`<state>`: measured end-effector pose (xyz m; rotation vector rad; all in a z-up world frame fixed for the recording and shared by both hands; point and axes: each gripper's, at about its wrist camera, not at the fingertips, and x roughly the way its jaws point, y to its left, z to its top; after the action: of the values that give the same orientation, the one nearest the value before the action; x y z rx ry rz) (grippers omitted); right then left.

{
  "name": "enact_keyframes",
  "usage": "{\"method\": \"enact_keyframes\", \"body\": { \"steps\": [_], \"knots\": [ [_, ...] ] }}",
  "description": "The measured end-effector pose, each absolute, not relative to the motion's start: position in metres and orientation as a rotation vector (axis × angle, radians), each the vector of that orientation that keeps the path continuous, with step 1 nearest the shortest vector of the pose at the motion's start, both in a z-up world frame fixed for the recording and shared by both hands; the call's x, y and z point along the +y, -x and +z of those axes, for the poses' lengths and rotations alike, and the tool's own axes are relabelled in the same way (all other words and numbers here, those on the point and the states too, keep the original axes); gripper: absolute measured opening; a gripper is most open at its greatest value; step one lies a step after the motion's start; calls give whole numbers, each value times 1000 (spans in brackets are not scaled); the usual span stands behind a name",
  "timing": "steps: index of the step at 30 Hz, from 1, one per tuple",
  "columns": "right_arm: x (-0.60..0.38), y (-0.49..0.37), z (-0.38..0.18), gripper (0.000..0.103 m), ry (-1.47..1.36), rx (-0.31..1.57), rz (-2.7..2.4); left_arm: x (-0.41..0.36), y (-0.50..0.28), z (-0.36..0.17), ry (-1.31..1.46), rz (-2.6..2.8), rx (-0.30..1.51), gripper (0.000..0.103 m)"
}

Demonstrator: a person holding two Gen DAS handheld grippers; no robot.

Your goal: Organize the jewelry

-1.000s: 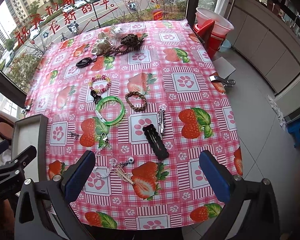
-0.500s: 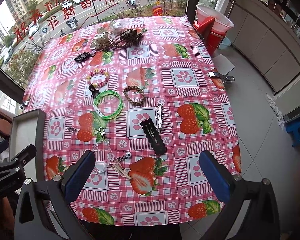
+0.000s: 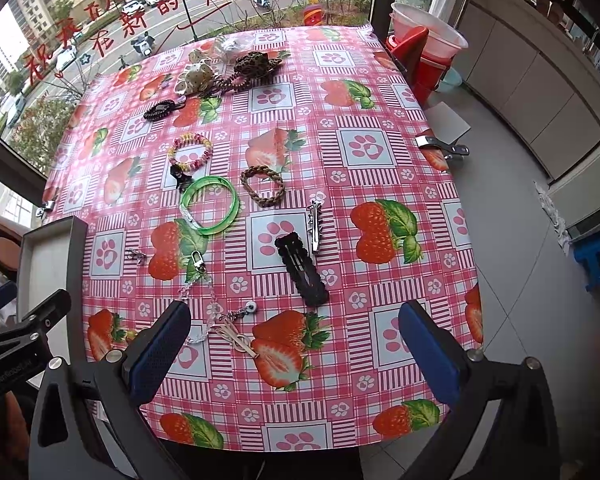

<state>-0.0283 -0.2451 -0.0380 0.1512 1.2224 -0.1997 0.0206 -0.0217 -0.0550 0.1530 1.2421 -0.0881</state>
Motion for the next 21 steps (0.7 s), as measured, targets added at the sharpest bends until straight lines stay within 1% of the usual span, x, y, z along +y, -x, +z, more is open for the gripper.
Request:
{"method": "enact_keyframes", "body": {
  "steps": [5,10,14,19,21],
  "knots": [
    [-260,28,-56,103,-177,1276,-225,-22,-30,-85,-142,-98,1330,103],
    [-280,23,-82,103,-220,1343,-247,-26,-46,-106,-80,-63,1347,103],
    [-291,13,-99,103,-213,1358,-240,-40,-70,-119,-8,-89,1370,103],
    [-305,-9,-115,103,-238,1366,-220,-63,-100,-135,-5,-90,1381,103],
    [-310,-19,-122,101,-262,1364,-219,-71,-111,-139,-14,-74,1372,103]
  ]
}}
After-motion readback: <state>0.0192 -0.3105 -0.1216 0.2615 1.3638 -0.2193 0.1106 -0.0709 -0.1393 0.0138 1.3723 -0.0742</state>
